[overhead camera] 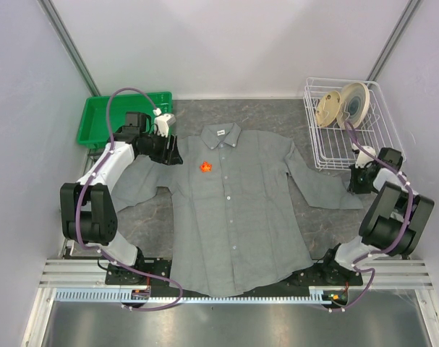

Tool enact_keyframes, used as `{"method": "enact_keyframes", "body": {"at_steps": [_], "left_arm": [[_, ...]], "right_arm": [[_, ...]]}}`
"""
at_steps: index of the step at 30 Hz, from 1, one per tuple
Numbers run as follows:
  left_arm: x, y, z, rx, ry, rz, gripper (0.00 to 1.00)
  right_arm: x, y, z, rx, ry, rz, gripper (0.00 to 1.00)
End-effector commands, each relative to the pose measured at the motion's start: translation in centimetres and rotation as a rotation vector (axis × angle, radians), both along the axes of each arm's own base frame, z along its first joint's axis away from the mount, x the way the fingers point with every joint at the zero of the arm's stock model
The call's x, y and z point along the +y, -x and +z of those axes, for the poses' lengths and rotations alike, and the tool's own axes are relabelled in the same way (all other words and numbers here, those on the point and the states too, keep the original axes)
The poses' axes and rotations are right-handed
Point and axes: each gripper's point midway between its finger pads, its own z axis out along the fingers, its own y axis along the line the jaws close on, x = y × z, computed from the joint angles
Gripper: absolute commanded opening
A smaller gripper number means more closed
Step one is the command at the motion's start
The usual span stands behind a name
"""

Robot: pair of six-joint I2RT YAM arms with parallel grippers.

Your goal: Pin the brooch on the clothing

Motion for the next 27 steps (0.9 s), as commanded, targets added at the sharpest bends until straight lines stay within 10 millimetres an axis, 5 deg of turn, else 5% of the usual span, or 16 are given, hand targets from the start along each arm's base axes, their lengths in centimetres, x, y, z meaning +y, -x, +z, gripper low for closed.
{"method": "enact_keyframes", "body": {"at_steps": [1,7,12,19,27], "left_arm": [[-0.1,-1.2,1.2,-0.061,0.005,-0.004,0.62],[-0.4,-1.3,1.0,-0.047,0.025,0.004,0.62],[-0.6,-1.6,0.8,-0.038,0.035,0.006,0.62],[-0.5,-2.1,0.8,-0.045,0.023,0.004,0.62],[-0.1,-1.7,0.0,-0.035,0.004,0.006,0.62]], "right_arm": [[3.7,1.3,5.0,-0.059,-0.095,0.147,0.00],[7.9,-1.7,15.6,-0.290,-0.132,0.266,0.00],[7.1,-5.7,22.3,-0.438,-0.125,0.217,0.00],[4.4,-9.7,26.2,-0.534,-0.068,0.145,0.00],[-4.5,-10.9,27.5,-0.575,0.070,-0.125,0.00]]}}
